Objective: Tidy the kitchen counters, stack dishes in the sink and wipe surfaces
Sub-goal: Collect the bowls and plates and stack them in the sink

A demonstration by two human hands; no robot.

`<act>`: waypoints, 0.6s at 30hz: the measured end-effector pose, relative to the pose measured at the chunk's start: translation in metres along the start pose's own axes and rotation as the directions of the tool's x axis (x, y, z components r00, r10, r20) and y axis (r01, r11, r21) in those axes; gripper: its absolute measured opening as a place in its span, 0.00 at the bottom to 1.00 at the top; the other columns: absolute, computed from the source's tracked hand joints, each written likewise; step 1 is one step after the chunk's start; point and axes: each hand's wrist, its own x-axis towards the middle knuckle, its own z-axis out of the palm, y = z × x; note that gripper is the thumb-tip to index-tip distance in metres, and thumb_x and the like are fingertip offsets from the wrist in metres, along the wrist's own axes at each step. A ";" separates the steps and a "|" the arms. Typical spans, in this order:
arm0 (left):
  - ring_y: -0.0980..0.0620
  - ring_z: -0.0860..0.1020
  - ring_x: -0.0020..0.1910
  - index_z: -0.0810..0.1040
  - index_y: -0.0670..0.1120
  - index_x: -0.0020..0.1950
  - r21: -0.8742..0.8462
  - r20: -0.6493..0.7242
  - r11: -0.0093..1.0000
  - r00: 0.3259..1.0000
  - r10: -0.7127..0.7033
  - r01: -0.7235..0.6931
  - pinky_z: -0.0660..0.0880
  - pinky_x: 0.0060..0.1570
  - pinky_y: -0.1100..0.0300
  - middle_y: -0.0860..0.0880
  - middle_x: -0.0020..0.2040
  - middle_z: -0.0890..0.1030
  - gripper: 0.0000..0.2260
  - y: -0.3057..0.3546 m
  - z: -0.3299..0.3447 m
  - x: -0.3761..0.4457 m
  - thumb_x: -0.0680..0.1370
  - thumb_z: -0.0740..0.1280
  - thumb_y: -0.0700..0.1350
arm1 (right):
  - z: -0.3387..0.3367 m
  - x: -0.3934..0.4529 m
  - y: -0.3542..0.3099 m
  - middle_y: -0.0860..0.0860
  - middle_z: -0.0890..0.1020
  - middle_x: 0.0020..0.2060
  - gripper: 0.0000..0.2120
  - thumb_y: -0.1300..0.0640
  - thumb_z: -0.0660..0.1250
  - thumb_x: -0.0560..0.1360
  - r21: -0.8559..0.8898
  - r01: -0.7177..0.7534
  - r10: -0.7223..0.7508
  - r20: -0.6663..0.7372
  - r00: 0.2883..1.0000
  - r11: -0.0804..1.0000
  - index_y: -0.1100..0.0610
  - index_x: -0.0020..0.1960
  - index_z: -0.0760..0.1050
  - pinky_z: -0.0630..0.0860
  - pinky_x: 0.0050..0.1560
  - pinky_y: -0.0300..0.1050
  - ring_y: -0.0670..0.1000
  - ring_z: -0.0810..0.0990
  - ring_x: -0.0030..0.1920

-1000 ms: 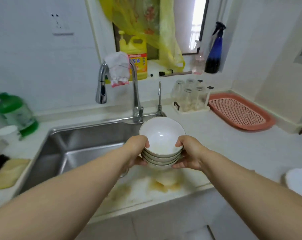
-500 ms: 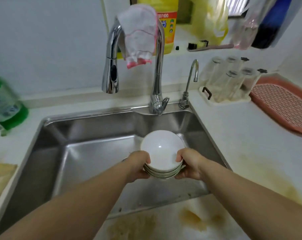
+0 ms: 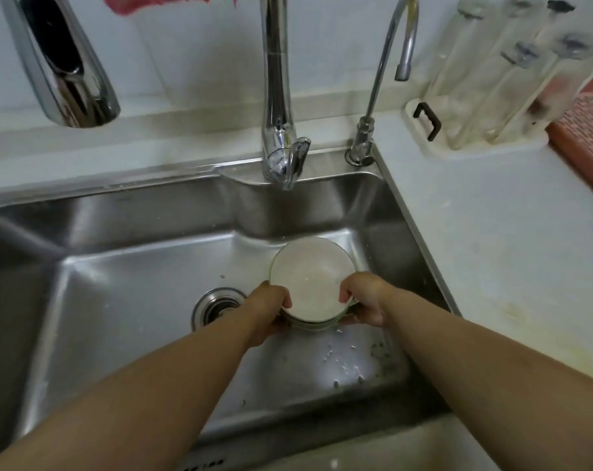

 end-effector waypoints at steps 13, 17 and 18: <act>0.44 0.71 0.54 0.63 0.45 0.70 0.103 0.004 0.994 0.999 -0.040 0.040 0.72 0.59 0.52 0.46 0.47 0.71 0.22 0.011 0.013 0.001 0.77 0.62 0.39 | -0.013 0.020 -0.011 0.60 0.72 0.47 0.14 0.71 0.56 0.73 -0.020 -0.001 0.000 -0.054 0.999 1.000 0.62 0.57 0.66 0.76 0.54 0.54 0.60 0.72 0.49; 0.41 0.68 0.66 0.56 0.43 0.75 0.326 -0.145 0.945 0.988 0.055 -0.004 0.69 0.62 0.50 0.41 0.68 0.68 0.28 0.021 0.016 -0.017 0.79 0.63 0.46 | -0.017 0.005 -0.014 0.56 0.67 0.40 0.10 0.66 0.60 0.74 -0.027 0.036 -0.038 -0.085 0.996 0.999 0.62 0.54 0.68 0.72 0.45 0.47 0.52 0.69 0.39; 0.40 0.68 0.67 0.55 0.41 0.76 0.405 -0.198 0.913 0.971 0.131 -0.040 0.69 0.63 0.51 0.40 0.71 0.65 0.29 0.027 0.018 -0.026 0.79 0.63 0.47 | -0.019 -0.007 -0.016 0.56 0.66 0.40 0.08 0.66 0.61 0.74 -0.019 0.064 -0.066 -0.104 0.992 0.998 0.62 0.53 0.68 0.72 0.47 0.47 0.50 0.69 0.40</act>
